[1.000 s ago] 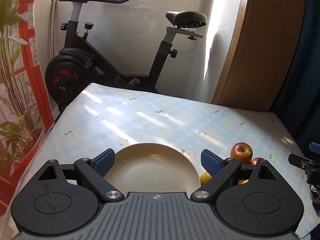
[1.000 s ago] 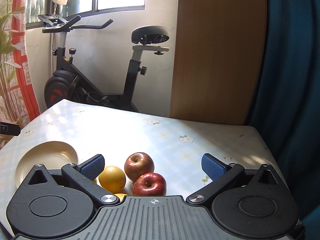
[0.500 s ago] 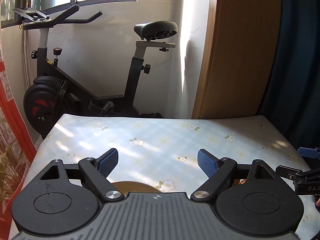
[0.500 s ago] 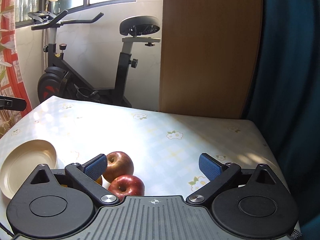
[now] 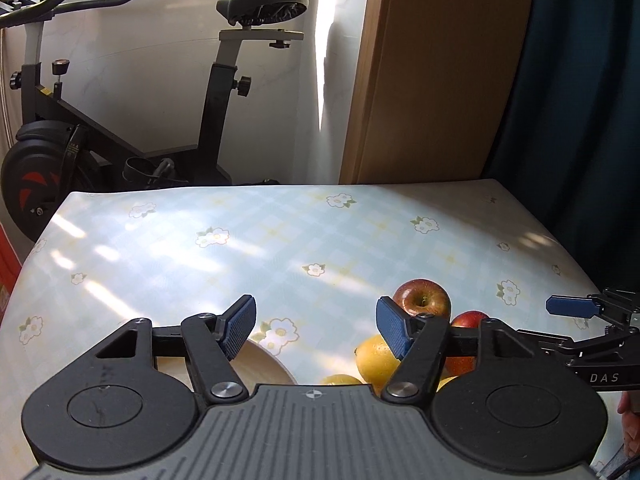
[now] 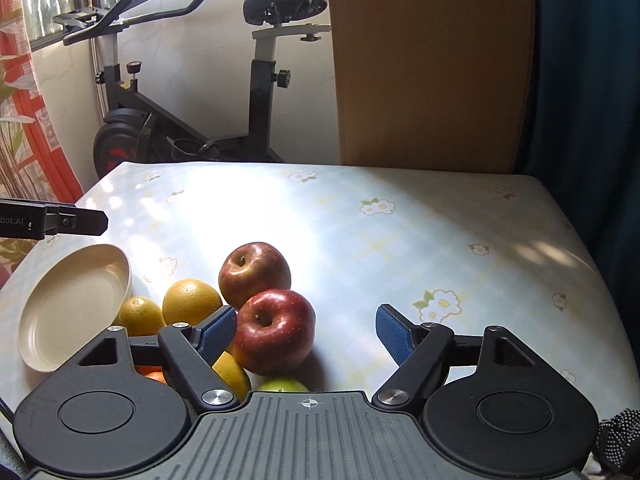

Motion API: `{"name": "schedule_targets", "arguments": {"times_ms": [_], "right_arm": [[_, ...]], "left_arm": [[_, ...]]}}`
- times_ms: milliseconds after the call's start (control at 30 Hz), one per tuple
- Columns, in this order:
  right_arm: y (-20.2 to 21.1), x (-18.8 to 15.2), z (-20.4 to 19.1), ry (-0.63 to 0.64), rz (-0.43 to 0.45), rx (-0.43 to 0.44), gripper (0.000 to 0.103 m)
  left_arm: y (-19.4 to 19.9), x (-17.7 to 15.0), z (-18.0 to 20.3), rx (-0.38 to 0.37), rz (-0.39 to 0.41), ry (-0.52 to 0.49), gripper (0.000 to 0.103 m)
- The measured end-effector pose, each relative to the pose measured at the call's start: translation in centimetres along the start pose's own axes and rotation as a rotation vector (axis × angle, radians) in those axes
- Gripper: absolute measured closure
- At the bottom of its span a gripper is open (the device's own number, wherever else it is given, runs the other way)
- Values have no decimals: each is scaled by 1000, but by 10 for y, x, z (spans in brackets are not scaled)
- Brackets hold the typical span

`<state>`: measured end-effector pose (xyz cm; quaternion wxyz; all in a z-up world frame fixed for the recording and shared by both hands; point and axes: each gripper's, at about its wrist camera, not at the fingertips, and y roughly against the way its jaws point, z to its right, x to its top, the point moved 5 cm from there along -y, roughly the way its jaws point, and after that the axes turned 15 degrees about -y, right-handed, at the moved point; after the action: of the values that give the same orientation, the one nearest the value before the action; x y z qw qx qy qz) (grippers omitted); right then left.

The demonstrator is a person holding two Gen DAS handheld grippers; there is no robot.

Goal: Organize fruits
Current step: 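Move both tools forward toward the fruit pile beside the cream plate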

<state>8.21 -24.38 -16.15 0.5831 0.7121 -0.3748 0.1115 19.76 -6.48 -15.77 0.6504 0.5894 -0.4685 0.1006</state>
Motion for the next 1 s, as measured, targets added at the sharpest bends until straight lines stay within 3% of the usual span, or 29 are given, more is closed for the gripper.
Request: {"name": "schedule_targets", "arguments": {"times_ms": [400,667,1000], "right_arm": [[12,-17,5,1,-28,-14,42],[18,-21,2,8,-40,-13,48],[20,-24,-7,27,-52,8,50]], "left_arm": [[15,-34,4,0,-52,5,38],[24,-34,5,-4,-37,17,42],[27,-33,6,3,-33,28,45]]}}
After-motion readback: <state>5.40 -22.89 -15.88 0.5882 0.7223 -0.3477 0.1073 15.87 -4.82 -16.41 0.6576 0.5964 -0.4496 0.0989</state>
